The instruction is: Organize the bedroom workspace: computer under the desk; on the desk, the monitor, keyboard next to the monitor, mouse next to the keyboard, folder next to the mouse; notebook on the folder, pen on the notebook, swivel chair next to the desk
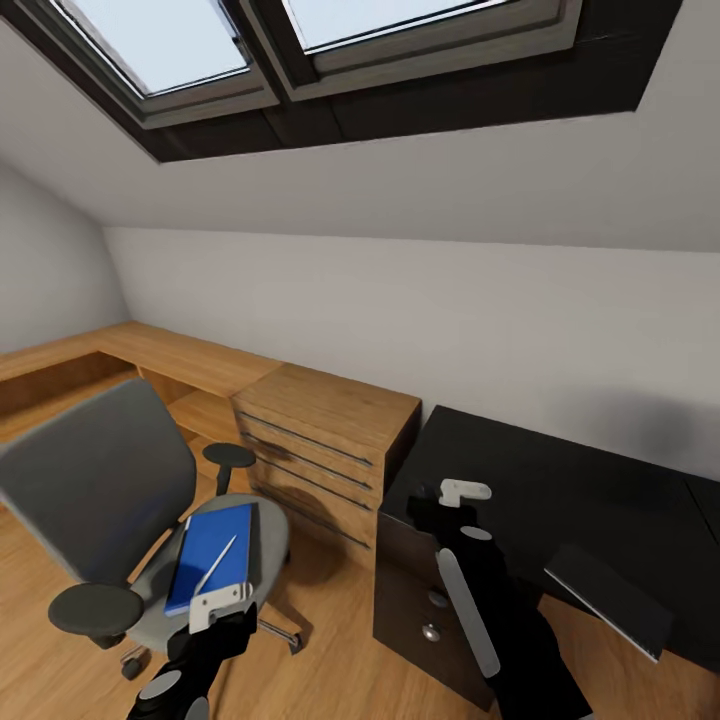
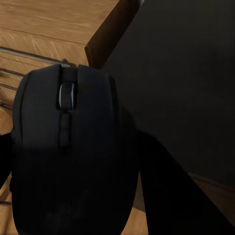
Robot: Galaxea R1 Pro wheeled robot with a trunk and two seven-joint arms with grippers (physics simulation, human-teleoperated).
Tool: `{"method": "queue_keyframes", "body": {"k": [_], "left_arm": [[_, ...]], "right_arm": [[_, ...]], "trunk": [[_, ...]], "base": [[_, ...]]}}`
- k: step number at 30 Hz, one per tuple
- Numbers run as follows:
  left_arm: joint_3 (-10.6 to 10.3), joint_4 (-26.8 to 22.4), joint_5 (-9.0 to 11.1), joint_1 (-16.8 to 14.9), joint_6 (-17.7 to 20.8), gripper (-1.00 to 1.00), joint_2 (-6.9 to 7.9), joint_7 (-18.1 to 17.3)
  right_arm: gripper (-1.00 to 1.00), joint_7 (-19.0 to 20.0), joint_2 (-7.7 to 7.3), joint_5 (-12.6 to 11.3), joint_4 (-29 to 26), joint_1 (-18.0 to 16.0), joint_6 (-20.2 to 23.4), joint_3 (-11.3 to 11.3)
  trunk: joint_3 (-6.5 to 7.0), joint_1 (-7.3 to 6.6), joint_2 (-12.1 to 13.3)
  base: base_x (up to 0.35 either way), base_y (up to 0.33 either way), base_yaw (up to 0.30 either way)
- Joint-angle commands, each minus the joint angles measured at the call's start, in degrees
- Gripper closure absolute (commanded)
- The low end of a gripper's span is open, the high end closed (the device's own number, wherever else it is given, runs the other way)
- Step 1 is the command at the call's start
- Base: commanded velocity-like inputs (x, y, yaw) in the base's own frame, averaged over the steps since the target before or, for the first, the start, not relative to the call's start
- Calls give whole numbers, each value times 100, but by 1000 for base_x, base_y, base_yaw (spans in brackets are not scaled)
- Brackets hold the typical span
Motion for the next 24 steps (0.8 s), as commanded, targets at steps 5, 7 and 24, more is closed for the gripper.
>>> {"method": "queue_keyframes", "body": {"k": [5, 7, 24], "left_arm": [[-29, 59, 58, -1, 18, -100, -2, 46], [-209, 115, 53, -1, 19, -100, 6, 46], [-290, 118, 51, -1, 3, -100, 15, 54]], "right_arm": [[100, -72, -1, -78, 0, -4, 5, 9], [100, -72, -1, -80, -12, -4, 5, 8], [100, -62, -1, -81, -11, -4, -13, -511]], "trunk": [[-6, 1, -4], [-6, 1, -4], [30, 1, -4]], "base": [[-2, 2, -1], [0, 0, 0], [0, 0, -215]]}}
